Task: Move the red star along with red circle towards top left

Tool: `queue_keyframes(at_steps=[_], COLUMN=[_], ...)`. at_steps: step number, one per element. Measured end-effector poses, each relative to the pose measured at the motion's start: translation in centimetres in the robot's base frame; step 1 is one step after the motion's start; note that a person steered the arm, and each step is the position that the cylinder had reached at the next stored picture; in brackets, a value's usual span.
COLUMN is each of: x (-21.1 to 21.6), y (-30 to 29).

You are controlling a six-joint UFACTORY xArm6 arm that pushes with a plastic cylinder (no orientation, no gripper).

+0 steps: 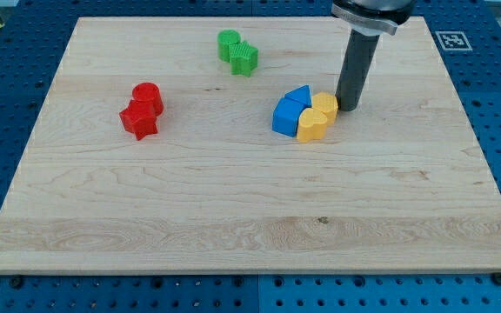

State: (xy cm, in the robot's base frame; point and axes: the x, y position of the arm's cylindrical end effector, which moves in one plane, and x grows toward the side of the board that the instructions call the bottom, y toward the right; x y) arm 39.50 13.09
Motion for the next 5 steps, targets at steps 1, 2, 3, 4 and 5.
queue_keyframes(at_steps=[1,2,3,4,5], x=[-1.3,-4.5,-5.5,-5.5,-4.7], y=[0.2,-0.1,-0.6,-0.6,-3.1])
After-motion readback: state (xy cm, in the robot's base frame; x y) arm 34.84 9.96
